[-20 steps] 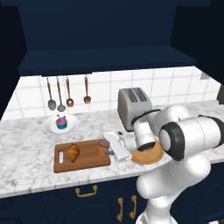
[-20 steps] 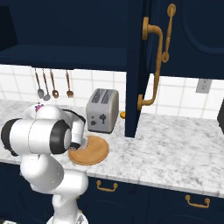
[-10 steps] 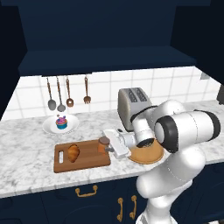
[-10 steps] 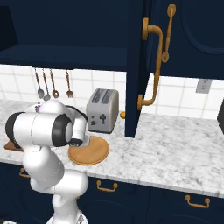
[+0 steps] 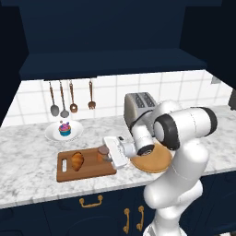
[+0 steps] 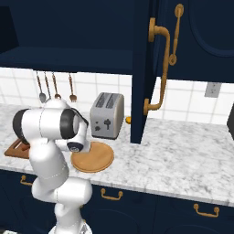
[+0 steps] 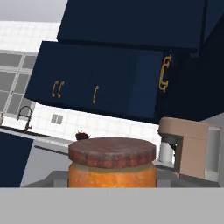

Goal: From the different types of pastries on the counter, select a croissant and place it on the cutting board. Then retrieve a jar of jam from the cabinet and place it alongside the croissant on the cutting board.

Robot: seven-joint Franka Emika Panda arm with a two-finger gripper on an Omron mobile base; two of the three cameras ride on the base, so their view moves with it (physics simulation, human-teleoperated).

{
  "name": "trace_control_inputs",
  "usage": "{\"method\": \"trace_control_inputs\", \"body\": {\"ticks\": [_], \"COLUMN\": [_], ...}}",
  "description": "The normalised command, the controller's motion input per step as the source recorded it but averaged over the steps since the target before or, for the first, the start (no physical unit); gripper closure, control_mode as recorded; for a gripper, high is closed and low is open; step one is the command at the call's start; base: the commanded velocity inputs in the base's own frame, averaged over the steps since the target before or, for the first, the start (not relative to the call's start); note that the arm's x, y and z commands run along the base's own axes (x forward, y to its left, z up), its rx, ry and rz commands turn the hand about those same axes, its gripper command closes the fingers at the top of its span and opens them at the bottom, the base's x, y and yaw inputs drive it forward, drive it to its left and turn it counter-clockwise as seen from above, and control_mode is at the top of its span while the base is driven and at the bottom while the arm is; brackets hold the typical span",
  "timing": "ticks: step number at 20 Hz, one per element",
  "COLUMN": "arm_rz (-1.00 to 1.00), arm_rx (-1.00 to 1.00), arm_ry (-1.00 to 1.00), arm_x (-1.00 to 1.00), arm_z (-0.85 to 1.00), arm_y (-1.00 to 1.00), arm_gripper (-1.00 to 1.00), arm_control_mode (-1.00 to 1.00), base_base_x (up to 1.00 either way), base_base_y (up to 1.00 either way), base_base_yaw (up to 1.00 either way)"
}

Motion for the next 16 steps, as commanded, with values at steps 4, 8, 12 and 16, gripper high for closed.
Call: {"method": "trace_control_inputs", "body": {"ticks": [4, 8, 12, 16], "arm_rz": [-0.07, -0.07, -0.05, -0.07], "arm_rx": [0.02, 0.01, 0.00, 0.02], "arm_ry": [-0.05, -0.04, -0.04, -0.07], "arm_x": [0.74, 0.58, 0.12, 0.13], "arm_z": [-0.28, -0.27, -0.11, -0.18], "arm_y": [0.08, 0.00, 0.00, 0.00], "arm_gripper": [1.00, -1.00, -1.00, -1.00], "arm_control_mode": [-1.00, -1.00, -1.00, -1.00], "base_base_x": [0.00, 0.00, 0.00, 0.00], "base_base_y": [0.00, 0.00, 0.00, 0.00], "base_base_yaw": [0.00, 0.00, 0.00, 0.00]}}
